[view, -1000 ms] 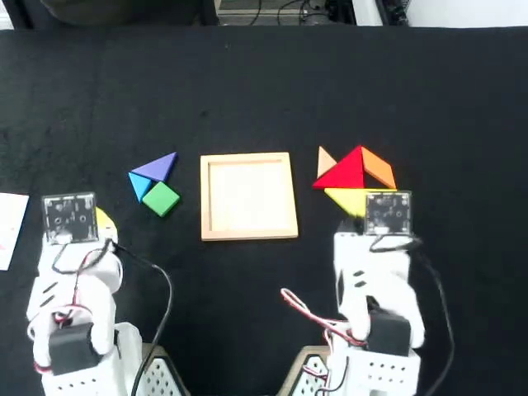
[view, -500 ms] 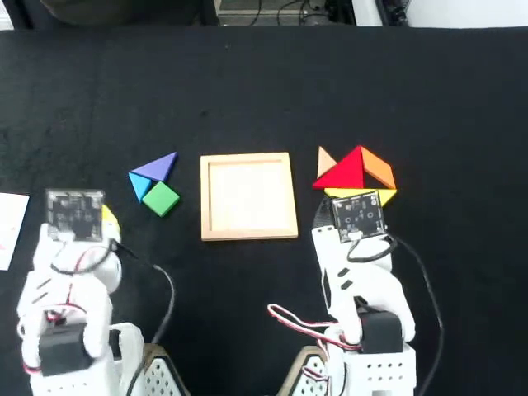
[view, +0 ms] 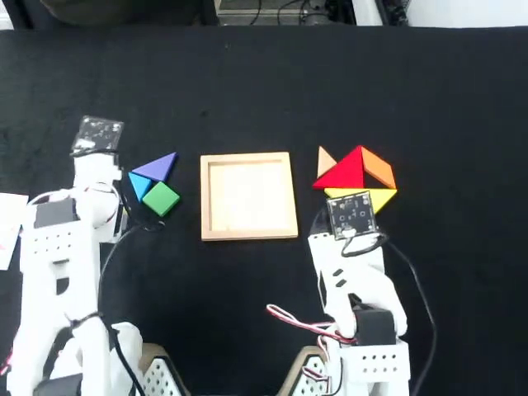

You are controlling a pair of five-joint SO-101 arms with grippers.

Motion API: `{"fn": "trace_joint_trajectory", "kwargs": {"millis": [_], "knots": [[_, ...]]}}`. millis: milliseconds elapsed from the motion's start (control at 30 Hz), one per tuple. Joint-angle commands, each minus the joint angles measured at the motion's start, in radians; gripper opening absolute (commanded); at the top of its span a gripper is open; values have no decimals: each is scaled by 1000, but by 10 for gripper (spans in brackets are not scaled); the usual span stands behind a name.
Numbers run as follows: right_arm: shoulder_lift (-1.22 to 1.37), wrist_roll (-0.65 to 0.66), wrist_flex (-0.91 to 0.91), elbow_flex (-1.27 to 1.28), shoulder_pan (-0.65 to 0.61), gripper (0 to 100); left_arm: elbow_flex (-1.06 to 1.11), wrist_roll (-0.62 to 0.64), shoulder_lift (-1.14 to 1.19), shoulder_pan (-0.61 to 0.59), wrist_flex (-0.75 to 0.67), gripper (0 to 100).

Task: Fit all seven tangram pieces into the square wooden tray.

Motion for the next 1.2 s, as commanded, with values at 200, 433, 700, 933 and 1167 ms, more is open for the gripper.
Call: {"fn": "trace_joint_trajectory", "kwargs": {"millis": [200, 433, 700, 933, 1167], "knots": [[-65, 29, -37, -5, 84, 131, -120, 232, 28, 82, -86, 155], [-56, 28, 43, -104, 150, 134, 84, 427, 25, 107, -285, 156], [77, 146, 152, -323, 170, 134, 182, 433, 25, 65, -388, 156], [650, 178, 158, -679, 167, 134, 236, 433, 26, 65, -493, 156], [1178, 463, 5, -788, 164, 134, 278, 425, 26, 65, -572, 155]]}}
